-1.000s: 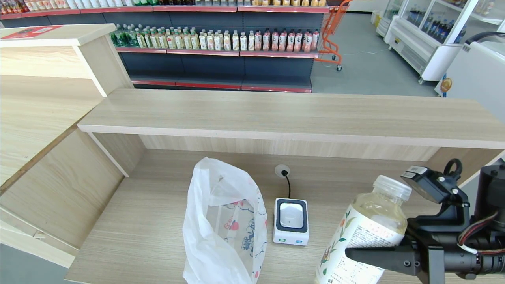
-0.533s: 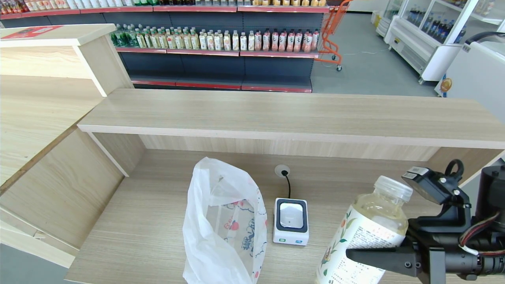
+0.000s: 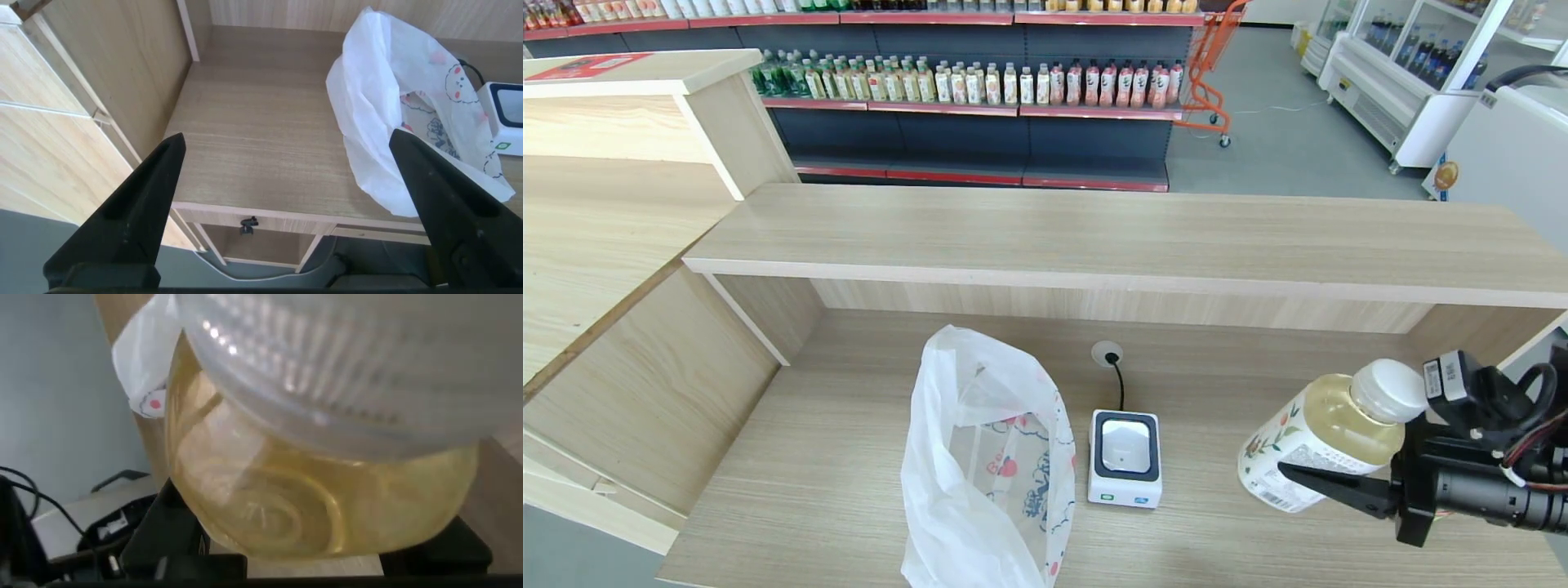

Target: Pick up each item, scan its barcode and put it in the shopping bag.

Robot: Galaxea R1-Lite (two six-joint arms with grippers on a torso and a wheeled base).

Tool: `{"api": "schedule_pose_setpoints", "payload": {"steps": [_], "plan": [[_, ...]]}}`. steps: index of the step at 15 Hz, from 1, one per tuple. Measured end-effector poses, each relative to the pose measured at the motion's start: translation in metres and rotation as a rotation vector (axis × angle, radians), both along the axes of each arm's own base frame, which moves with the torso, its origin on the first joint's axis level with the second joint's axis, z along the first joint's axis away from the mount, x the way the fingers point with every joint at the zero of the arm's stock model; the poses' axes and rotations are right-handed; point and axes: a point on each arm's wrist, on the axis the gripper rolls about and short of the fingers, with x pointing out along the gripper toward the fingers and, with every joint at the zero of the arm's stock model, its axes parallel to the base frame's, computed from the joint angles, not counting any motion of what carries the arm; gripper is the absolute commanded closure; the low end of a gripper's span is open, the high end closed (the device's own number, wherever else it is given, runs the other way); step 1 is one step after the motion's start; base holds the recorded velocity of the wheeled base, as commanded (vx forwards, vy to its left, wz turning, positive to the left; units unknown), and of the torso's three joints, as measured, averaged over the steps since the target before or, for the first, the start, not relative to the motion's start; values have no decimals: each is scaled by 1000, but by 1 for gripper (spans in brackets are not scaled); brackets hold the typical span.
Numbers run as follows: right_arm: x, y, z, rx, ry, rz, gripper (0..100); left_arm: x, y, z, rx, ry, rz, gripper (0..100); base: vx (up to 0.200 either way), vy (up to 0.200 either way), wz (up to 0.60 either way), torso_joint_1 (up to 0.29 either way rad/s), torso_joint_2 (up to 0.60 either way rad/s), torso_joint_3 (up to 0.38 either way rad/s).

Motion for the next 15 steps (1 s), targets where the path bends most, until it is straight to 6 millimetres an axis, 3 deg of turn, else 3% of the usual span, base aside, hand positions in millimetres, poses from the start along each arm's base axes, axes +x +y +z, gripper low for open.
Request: {"api": "schedule_pose_setpoints", "payload": {"steps": [4, 9, 15], "plan": [[6, -8, 2, -174, -209, -89, 100, 0, 0, 0, 0, 0, 0, 0, 0, 0, 0, 0, 0, 0], [7, -5, 6, -220, -273, -91, 100, 0, 0, 0, 0, 0, 0, 0, 0, 0, 0, 0, 0, 0], [-7, -6, 11, -216, -300, -98, 100, 0, 0, 0, 1, 0, 0, 0, 0, 0, 0, 0, 0, 0]]}}
